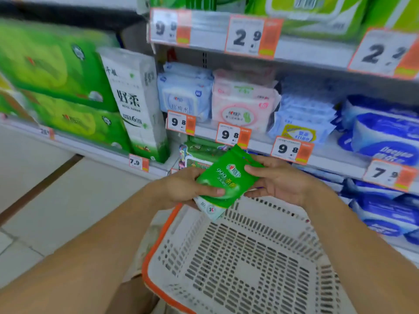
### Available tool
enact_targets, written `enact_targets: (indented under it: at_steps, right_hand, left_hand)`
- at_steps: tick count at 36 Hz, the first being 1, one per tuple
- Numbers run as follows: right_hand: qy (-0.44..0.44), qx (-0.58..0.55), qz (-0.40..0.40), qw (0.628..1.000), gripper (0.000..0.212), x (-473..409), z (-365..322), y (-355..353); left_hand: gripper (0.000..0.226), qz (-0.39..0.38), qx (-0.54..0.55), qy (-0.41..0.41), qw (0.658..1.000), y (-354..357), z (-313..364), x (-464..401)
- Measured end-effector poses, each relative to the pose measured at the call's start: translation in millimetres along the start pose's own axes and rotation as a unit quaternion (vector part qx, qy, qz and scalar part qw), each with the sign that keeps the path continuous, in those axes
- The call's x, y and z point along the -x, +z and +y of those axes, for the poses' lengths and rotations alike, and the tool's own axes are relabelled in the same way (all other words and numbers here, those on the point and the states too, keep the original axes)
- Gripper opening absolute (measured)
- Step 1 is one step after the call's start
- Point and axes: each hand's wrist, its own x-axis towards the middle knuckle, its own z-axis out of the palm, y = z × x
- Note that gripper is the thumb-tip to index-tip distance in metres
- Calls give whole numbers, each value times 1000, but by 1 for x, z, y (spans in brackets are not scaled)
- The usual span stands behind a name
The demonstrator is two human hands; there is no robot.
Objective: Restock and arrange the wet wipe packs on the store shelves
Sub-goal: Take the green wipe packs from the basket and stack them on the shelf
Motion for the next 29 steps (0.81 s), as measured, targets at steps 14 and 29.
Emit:
enact_targets:
  at_steps: [14,29]
  right_hand:
    - [-390,141,247,876,21,33,-219,46]
    - [-182,710,347,585,76,-128,-404,25]
  left_hand:
    - [38,472,-45,407,781,-102,187,41]
    - [62,490,-276,355,747,-157,205,-59]
